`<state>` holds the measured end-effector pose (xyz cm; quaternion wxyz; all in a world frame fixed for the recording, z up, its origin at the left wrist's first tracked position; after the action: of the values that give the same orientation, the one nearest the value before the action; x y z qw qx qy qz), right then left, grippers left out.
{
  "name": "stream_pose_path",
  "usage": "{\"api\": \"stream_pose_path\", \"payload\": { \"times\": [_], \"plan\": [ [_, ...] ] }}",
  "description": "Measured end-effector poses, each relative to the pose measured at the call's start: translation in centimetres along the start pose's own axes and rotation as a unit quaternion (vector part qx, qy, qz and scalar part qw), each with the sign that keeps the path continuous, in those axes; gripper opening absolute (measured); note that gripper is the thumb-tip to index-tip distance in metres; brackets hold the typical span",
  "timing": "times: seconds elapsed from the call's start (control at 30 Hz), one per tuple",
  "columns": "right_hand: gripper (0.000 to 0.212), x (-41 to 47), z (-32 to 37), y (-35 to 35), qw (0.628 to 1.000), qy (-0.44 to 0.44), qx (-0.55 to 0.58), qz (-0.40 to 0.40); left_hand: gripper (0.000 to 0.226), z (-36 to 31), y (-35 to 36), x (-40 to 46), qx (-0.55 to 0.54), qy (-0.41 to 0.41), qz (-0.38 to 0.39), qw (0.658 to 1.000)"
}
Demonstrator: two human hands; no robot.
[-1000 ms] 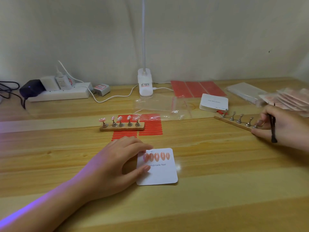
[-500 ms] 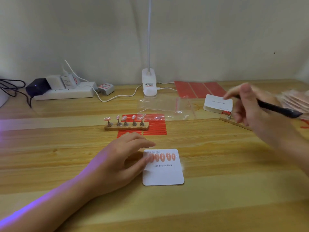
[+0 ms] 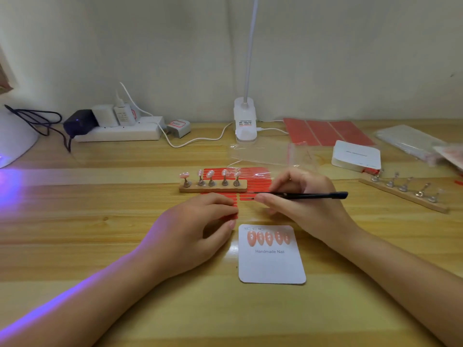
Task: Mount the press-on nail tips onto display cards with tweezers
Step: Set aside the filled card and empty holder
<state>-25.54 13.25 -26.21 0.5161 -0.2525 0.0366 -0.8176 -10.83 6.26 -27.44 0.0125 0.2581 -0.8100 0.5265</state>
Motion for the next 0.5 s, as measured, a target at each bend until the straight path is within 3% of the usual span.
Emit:
{"api": "stream_pose_path", "payload": {
  "times": [0.37, 0.5],
  "plan": [
    [0.027, -0.4, 1.3, 0.6, 0.975, -0.142, -0.17, 0.017, 0.039, 0.1, 0.4, 0.1, 0.01, 0.003, 0.018, 1.0],
    [0.026, -0.7, 1.7, 1.2, 0.958, -0.184, -0.213, 0.056, 0.038, 0.2, 0.4, 0.2, 0.003, 0.0, 0.018, 1.0]
  ]
}}
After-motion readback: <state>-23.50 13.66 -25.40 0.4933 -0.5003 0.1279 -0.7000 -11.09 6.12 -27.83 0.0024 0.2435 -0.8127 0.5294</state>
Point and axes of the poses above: each hand's wrist, its own x-axis towards the middle knuckle, its own y-axis out of the palm, z = x × y, the point moved 8 cm from there along x, towards the middle knuckle, and after that the axes turned 3 degrees about z, right-handed, at the moved point
